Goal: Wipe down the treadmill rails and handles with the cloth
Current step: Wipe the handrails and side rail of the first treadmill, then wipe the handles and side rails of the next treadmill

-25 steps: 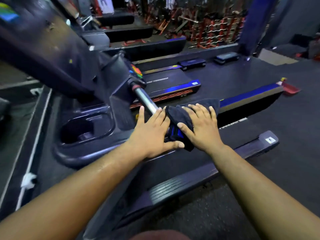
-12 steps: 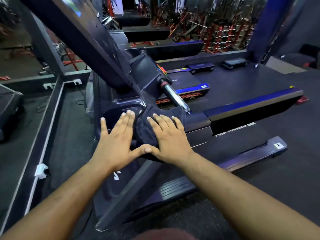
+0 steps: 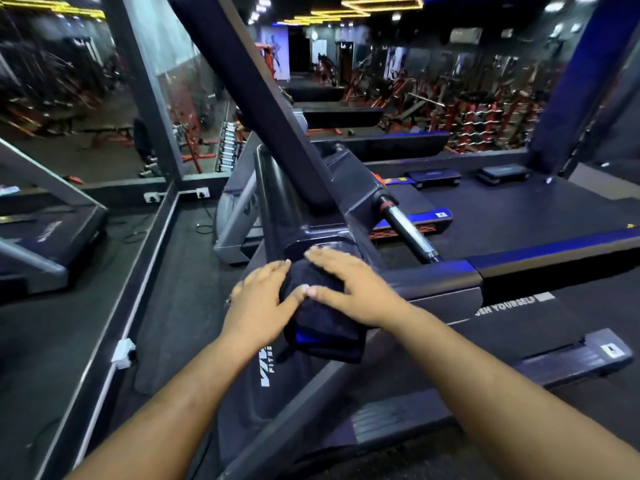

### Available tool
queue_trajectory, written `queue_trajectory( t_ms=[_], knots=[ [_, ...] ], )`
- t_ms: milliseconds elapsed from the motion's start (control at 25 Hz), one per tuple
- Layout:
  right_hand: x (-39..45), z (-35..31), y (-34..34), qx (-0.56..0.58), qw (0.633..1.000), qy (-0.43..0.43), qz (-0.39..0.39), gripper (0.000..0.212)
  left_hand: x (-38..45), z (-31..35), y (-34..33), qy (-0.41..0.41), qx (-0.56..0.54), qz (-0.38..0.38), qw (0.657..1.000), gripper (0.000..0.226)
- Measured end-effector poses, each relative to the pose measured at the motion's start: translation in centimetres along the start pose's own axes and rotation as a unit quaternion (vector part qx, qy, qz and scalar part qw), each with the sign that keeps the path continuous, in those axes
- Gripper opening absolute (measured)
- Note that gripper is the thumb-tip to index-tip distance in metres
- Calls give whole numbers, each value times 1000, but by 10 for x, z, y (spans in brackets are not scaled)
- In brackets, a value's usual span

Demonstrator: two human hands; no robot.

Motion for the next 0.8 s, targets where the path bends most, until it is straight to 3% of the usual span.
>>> queue_trajectory(
  t_ms=[80, 120, 200, 320, 440, 560, 680, 800],
  knots=[
    [1, 29, 25, -92, 985, -142, 37, 76, 4, 0, 3, -15, -2, -1, 1000, 74],
    [-3, 40, 26, -156, 964, -216, 3, 74, 8, 1, 1, -18, -23, -3, 1000, 70],
    [-10, 47, 23, -152, 948, -278, -20, 56, 18, 4, 0, -21, -97, -9, 995, 73],
    [-20, 45, 44, 94, 953, -273, 94, 15, 39, 17, -1, -1, -210, -31, 977, 88],
    [-39, 49, 69, 343, 887, -273, 145, 15, 61, 42, -14, 14, -291, -99, 951, 86],
    [-66, 68, 118, 443, 828, -259, 227, 21, 79, 107, -43, -59, -341, -209, 915, 48],
    [-105, 105, 174, 505, 770, -237, 311, 34, 96, 177, -76, -69, -393, -248, 883, 44],
    [-153, 153, 224, 515, 744, -232, 358, 40, 104, 264, -122, -75, -491, -333, 801, 40]
  ],
)
Point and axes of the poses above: each hand's wrist, its own x-axis towards the middle knuckle, its own y-axis out of the back of the hand, z = x × y, the point moved 7 cm from there along x, towards the middle knuckle, and after that the axes turned 4 degrees about -x, right-handed, at the moved point
